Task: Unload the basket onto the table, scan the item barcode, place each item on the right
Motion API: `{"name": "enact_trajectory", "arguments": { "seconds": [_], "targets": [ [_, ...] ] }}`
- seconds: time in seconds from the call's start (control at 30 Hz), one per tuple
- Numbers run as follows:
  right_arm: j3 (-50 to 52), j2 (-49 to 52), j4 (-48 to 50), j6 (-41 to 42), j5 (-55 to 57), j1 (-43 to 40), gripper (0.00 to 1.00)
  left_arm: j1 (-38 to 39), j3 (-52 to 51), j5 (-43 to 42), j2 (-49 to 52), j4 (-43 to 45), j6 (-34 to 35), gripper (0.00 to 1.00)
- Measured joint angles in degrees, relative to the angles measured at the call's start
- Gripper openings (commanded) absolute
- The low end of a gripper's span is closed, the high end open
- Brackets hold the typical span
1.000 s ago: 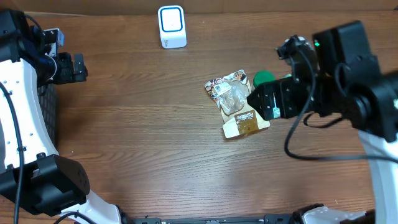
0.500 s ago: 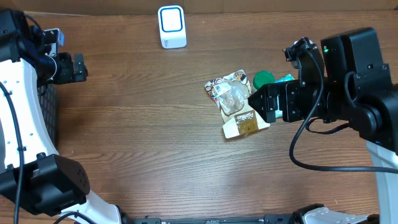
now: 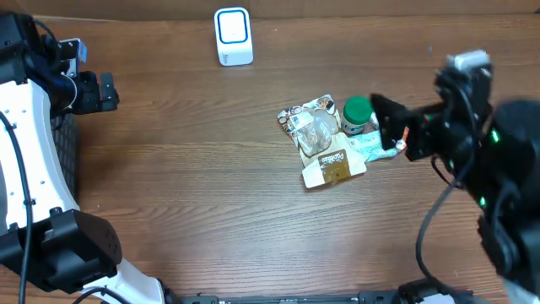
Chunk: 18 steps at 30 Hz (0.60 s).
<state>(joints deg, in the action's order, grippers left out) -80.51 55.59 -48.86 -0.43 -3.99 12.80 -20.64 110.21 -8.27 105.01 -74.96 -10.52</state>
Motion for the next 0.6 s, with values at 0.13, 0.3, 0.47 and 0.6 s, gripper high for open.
{"name": "enact_trajectory", "arguments": {
  "seconds": [0.13, 0.3, 0.47, 0.6],
  "targets": [
    [17.4, -10.6, 15.0, -0.5, -0.3, -3.4, 1.00, 0.0, 0.0, 0.0, 0.0, 0.0, 0.0, 1.00],
    [40.9, -24.9, 34.2, -0.9, -0.7, -6.1, 1.00, 0.0, 0.0, 0.0, 0.0, -0.2, 0.0, 0.99],
    [58.2, -36.6, 47.5, -1.0, -0.7, -6.8, 1.00, 0.0, 0.0, -0.1, 0.0, 0.0, 0.0, 0.99],
    [69.5, -43.7, 54.3, -1.0, -1.0, -6.8, 1.00, 0.0, 0.0, -0.1, 0.0, 0.0, 0.0, 1.00]
  ]
}}
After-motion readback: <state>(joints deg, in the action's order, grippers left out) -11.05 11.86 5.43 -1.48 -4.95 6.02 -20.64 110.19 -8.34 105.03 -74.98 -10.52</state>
